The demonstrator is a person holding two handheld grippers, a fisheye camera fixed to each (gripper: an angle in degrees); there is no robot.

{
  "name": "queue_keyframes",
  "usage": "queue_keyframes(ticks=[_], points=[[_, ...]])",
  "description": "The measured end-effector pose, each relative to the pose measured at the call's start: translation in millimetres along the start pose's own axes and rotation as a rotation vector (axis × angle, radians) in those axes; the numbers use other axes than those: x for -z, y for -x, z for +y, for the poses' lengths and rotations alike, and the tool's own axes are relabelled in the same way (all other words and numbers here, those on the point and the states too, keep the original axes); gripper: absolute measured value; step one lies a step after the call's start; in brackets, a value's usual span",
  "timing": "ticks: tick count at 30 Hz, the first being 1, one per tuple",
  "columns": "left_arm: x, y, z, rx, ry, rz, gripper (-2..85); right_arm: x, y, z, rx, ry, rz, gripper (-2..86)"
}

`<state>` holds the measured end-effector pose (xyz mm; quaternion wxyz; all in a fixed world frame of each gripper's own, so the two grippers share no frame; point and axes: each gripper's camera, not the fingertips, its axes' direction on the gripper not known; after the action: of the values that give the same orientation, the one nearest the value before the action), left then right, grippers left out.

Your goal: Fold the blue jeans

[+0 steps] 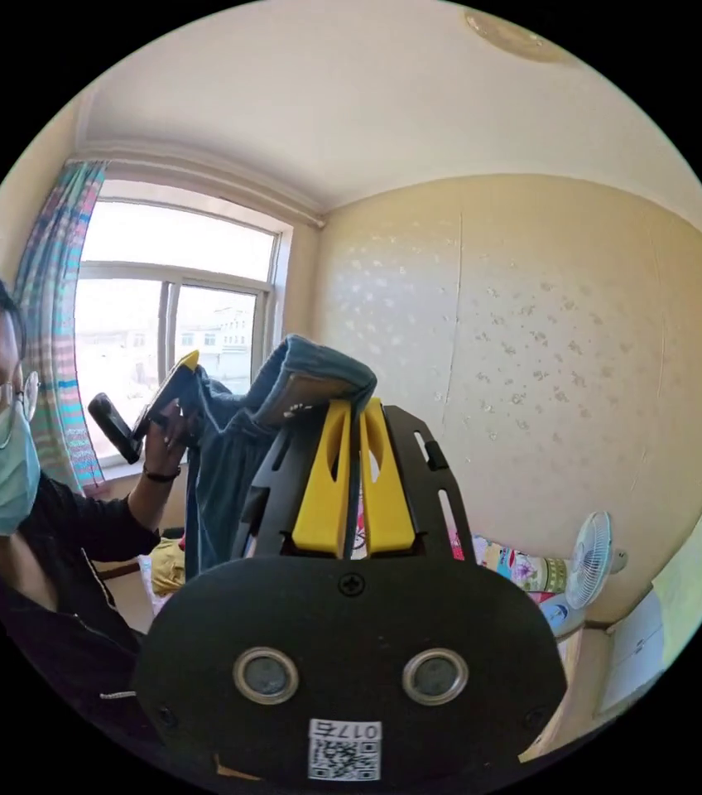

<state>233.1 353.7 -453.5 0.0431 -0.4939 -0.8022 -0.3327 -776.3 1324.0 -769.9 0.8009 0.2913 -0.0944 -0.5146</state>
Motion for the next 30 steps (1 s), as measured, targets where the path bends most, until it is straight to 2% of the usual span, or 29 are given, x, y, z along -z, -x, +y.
queue_keyframes(ticks=[3, 6, 8, 9, 10, 11, 12, 14, 18, 20, 22, 25, 28, 30], points=[[-96, -9, 56, -0.003, 0.079, -0.031, 3.4, -100, -92, -4, -0.09, 0.103, 0.008, 2.6], [-235, -3, 150, 0.091, 0.273, 0.013, 3.5, -241, -212, 14, -0.225, 0.255, 0.092, 3.0], [-346, -2, 278, 0.204, 0.467, -0.006, 3.7, -333, -282, 50, -0.261, 0.292, 0.154, 3.6], [-368, -6, 314, 0.197, 0.527, -0.027, 3.7, -390, -319, 86, -0.217, 0.293, 0.185, 4.9], [-402, -14, 384, 0.169, 0.682, -0.064, 3.7, -437, -351, 127, -0.187, 0.324, 0.258, 6.3], [-418, -22, 450, 0.158, 0.813, -0.107, 1.9, -455, -367, 147, -0.211, 0.349, 0.323, 7.2], [-418, -26, 480, 0.163, 0.844, -0.126, 1.1, -483, -396, 192, -0.297, 0.351, 0.427, 8.3], [-394, -53, 587, 0.148, 0.853, -0.097, 1.9, -519, -429, 267, -0.402, 0.348, 0.385, 8.8], [-308, -118, 756, -0.048, 1.025, 0.04, 5.3, -575, -439, 475, -0.291, 0.532, 0.184, 7.9], [-226, -137, 842, 0.076, 1.14, 0.09, 4.5, -574, -437, 563, -0.331, 0.614, 0.07, 7.6], [-163, -143, 886, 0.264, 1.212, 0.079, 4.1, -549, -438, 654, -0.471, 0.654, -0.048, 7.3], [-68, -163, 907, 0.494, 1.264, 0.038, 3.5, -488, -441, 717, -0.689, 0.506, -0.202, 6.7], [-2, -192, 878, 0.662, 1.176, 0.096, 3.6, -434, -430, 735, -0.792, 0.318, -0.366, 6.6], [23, -215, 857, 0.704, 1.156, 0.137, 4.8, -423, -411, 734, -0.782, 0.338, -0.396, 7.0]])
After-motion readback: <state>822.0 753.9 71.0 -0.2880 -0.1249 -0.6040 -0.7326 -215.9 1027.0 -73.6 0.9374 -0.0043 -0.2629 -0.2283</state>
